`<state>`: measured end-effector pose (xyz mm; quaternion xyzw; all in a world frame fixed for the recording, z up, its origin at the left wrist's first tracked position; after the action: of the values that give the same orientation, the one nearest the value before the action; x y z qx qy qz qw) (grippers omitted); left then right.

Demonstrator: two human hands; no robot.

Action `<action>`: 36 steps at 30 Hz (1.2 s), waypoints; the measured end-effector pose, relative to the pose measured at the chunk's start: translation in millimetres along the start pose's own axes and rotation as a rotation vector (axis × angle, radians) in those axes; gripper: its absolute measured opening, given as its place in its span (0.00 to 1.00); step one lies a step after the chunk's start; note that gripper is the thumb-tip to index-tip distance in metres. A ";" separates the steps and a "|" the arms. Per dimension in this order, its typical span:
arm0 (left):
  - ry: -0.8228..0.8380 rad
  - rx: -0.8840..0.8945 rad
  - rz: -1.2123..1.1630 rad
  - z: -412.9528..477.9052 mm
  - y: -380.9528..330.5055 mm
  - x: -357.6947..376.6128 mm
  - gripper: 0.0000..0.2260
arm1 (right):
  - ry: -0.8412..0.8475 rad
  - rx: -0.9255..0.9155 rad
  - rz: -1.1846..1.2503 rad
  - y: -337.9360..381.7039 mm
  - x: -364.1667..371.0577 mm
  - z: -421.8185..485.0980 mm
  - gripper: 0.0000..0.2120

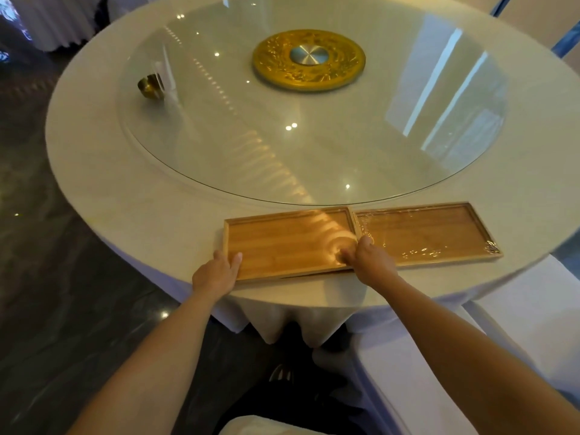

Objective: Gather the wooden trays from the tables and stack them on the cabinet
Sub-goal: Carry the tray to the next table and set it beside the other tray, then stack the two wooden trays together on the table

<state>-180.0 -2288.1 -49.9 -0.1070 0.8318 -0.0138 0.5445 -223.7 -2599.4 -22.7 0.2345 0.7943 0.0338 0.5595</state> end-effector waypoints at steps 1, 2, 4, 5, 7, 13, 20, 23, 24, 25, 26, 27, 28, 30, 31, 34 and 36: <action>0.003 0.000 0.005 -0.2 -0.2 0.7 0.27 | 0.009 0.002 -0.028 0.3 -0.5 -0.4 0.16; 0.003 0.002 0.009 -0.2 -0.9 1.3 0.27 | 0.017 0.001 -0.058 -0.3 -0.8 0.6 0.16; -0.001 0.010 0.010 0.5 -3.0 1.8 0.26 | 0.009 -0.011 -0.092 -1.2 -0.7 5.0 0.15; -0.004 0.011 0.009 1.3 -4.2 1.8 0.26 | 0.023 -0.025 -0.115 -1.8 1.0 6.4 0.15; -0.011 0.013 0.005 3.0 -5.3 1.4 0.26 | 0.031 -0.016 -0.154 -5.3 1.0 8.7 0.19; -0.025 0.061 -0.019 7.7 -9.5 -2.4 0.25 | 0.040 -0.091 -0.258 0.3 -2.2 9.3 0.12; -0.080 0.059 -0.001 2.2 -5.8 1.7 0.23 | 0.072 -0.128 -0.228 2.0 2.2 2.7 0.13; -0.089 0.063 -0.007 1.2 -6.7 -0.1 0.23 | 0.027 -0.081 -0.134 0.1 -1.7 0.3 0.17; -0.082 0.060 -0.012 1.7 -6.8 -0.6 0.23 | 0.027 -0.069 -0.116 -0.1 -1.5 -0.4 0.18; -0.073 0.059 -0.016 2.2 -6.9 -0.5 0.23 | 0.030 -0.075 -0.121 0.0 -0.2 -0.6 0.18; -0.066 0.060 -0.019 2.7 -7.4 -0.3 0.23 | 0.033 -0.086 -0.133 0.2 1.1 -0.6 0.18; -0.060 0.061 -0.020 2.9 -7.9 0.0 0.23 | 0.030 -0.093 -0.151 -0.4 1.4 -0.5 0.17; -0.054 0.060 -0.016 2.5 -8.1 -0.3 0.23 | 0.028 -0.083 -0.131 -2.1 0.4 -0.4 0.18; -0.036 0.054 -0.018 2.0 -8.7 -0.3 0.23 | 0.039 -0.079 -0.088 -5.5 0.9 0.6 0.18; -0.024 0.052 -0.026 1.7 -9.1 -0.2 0.23 | 0.044 -0.090 -0.079 -5.4 0.4 1.2 0.17; -0.012 0.035 -0.015 -0.2 -7.2 -1.4 0.24 | 0.030 -0.051 0.135 -15.3 -7.5 1.2 0.19; -0.080 0.006 0.008 -5.3 -4.0 -6.7 0.23 | 0.000 0.001 0.325 -30.7 -17.5 -0.9 0.23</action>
<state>-181.6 -2291.2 -41.1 -0.1023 0.8096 -0.0099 0.5779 -230.1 -2633.6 -16.7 0.3602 0.7458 0.1237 0.5466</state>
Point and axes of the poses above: each hand's wrist, its own z-axis towards the middle knuckle, its own x-axis out of the palm, y = z × x, the point moved 7 cm from there along z, towards the middle knuckle, and after that the axes turned 4 degrees about z, right-handed, at the moved point
